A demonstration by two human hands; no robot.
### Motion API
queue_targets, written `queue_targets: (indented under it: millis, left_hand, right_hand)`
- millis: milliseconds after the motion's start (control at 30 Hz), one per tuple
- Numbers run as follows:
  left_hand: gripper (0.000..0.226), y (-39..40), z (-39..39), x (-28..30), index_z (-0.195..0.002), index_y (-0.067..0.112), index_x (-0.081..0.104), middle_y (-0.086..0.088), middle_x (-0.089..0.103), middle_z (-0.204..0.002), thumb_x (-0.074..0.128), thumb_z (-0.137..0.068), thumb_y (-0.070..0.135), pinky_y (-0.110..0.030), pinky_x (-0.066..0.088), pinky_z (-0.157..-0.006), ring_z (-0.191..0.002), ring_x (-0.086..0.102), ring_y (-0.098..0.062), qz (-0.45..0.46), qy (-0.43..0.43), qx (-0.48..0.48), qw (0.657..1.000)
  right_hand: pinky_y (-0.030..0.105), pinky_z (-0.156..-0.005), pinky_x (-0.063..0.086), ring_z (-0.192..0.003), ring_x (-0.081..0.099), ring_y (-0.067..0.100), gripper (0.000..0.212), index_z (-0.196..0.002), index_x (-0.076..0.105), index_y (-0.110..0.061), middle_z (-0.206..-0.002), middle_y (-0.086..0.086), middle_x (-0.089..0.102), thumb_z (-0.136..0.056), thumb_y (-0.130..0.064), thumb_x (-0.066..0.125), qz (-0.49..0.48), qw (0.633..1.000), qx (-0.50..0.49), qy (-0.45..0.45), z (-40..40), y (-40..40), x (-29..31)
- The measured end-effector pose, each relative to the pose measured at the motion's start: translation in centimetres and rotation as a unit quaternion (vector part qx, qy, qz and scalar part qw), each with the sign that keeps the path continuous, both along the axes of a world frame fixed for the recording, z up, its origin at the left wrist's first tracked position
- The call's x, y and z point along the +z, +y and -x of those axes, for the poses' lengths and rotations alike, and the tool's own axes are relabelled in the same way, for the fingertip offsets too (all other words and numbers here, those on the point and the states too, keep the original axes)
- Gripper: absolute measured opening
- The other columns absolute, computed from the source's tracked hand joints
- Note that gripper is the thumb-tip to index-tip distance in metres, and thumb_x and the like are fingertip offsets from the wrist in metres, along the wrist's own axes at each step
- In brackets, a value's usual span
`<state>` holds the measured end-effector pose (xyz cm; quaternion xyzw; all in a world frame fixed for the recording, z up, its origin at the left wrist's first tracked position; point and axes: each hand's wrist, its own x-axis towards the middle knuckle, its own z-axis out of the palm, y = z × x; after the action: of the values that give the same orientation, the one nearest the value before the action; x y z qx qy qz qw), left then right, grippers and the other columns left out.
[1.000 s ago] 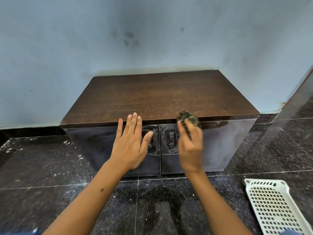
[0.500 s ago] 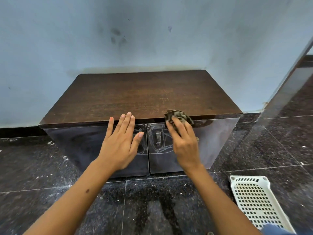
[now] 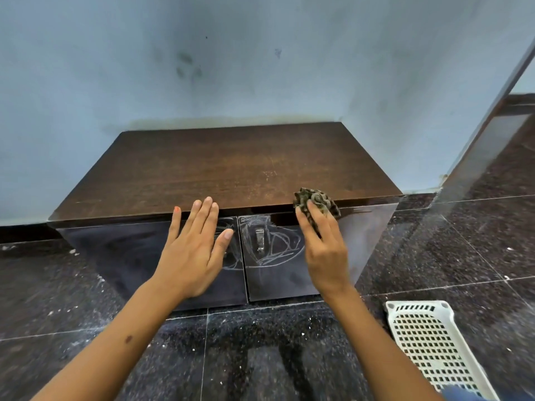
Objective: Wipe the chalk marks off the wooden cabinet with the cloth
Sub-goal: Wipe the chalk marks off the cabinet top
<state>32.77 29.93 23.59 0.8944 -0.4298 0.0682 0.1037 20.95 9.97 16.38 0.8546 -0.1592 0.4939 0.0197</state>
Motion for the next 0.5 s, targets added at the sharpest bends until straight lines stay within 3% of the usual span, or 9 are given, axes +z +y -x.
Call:
queue_targets:
  millis: [100, 200, 333, 400, 500]
  left_hand:
    - [0.075, 0.2, -0.4, 0.3, -0.151, 0.016, 0.004, 0.007, -0.004, -0.158, -0.005, -0.086, 0.055, -0.026, -0.029, -0.106, -0.140, -0.015, -0.002, 0.005, 0.004, -0.002, 1.000]
    - [0.074, 0.4, -0.6, 0.3, -0.150, 0.018, 0.003, 0.009, -0.005, -0.157, -0.004, -0.086, 0.053, -0.026, -0.030, -0.106, -0.140, -0.015, -0.001, 0.007, 0.008, -0.006, 1.000]
    - [0.075, 0.1, -0.3, 0.0, -0.150, 0.016, 0.002, 0.007, -0.005, -0.158, -0.004, -0.086, 0.054, -0.026, -0.029, -0.106, -0.141, -0.015, -0.004, 0.014, 0.011, -0.002, 1.000]
    - [0.077, -0.2, -0.1, -0.1, -0.150, 0.015, 0.001, 0.005, -0.005, -0.158, -0.008, -0.085, 0.056, -0.025, -0.029, -0.106, -0.142, -0.016, -0.006, 0.013, 0.002, 0.005, 1.000]
    - [0.086, -0.1, 0.0, -0.2, -0.150, 0.013, 0.004, 0.002, -0.002, -0.159, -0.015, -0.080, 0.058, -0.028, -0.027, -0.109, -0.144, -0.011, -0.009, 0.008, -0.020, 0.005, 1.000]
  right_hand:
    - [0.047, -0.096, 0.047, -0.108, 0.061, 0.037, 0.036, -0.119, 0.063, -0.001, -0.121, 0.021, 0.061, -0.085, 0.008, 0.053, 0.004, 1.000, -0.029, -0.005, 1.7, -2.5, 0.0]
    - [0.052, -0.092, 0.050, -0.111, 0.057, 0.040, 0.035, -0.120, 0.060, 0.002, -0.122, 0.025, 0.058, -0.087, 0.011, 0.052, -0.113, 0.986, -0.103, -0.065, 4.4, -5.9, 0.0]
    - [0.051, -0.101, 0.044, -0.123, 0.047, 0.039, 0.035, -0.126, 0.055, 0.000, -0.131, 0.025, 0.051, -0.092, 0.005, 0.048, -0.208, 0.962, -0.123, -0.128, 3.9, -5.6, 0.9]
    - [0.048, -0.098, 0.047, -0.125, 0.048, 0.035, 0.033, -0.126, 0.055, -0.002, -0.132, 0.022, 0.052, -0.095, -0.001, 0.046, -0.178, 0.975, -0.089, -0.104, 2.2, -3.0, 0.8]
    - [0.046, -0.095, 0.049, -0.112, 0.059, 0.035, 0.033, -0.118, 0.063, 0.001, -0.122, 0.021, 0.061, -0.086, 0.004, 0.057, -0.056, 0.998, -0.009, -0.019, 0.7, -0.3, 0.3]
